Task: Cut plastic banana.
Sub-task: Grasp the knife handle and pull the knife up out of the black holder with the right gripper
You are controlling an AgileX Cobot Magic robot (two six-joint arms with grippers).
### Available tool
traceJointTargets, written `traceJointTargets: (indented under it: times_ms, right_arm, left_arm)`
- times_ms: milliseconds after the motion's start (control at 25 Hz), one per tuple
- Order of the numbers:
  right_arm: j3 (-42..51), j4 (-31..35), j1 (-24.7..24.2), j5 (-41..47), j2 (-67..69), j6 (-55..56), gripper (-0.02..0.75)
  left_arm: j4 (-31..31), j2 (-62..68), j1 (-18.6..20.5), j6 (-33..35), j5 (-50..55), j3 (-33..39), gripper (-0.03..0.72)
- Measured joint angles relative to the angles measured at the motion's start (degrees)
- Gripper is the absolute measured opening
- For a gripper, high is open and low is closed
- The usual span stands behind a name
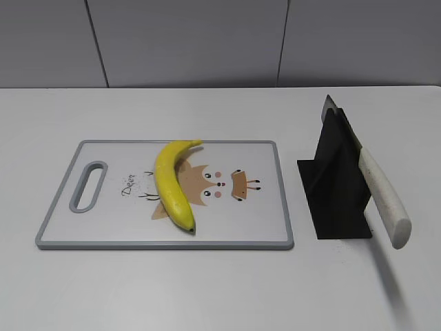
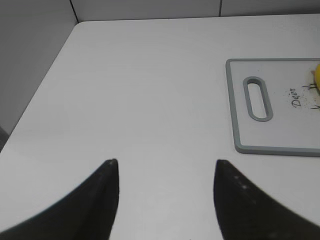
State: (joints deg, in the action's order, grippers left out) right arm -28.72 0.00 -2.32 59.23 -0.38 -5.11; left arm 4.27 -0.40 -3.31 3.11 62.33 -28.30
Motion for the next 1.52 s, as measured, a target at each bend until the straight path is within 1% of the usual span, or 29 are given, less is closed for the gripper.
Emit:
traceJointTargets:
  times_ms: [1520]
  right_arm:
    - [0.00, 0.00, 0.00, 0.00, 0.00, 0.00, 0.416]
  left_arm:
    - [0.00, 0.00, 0.00, -0.07, 0.00, 0.00, 0.574]
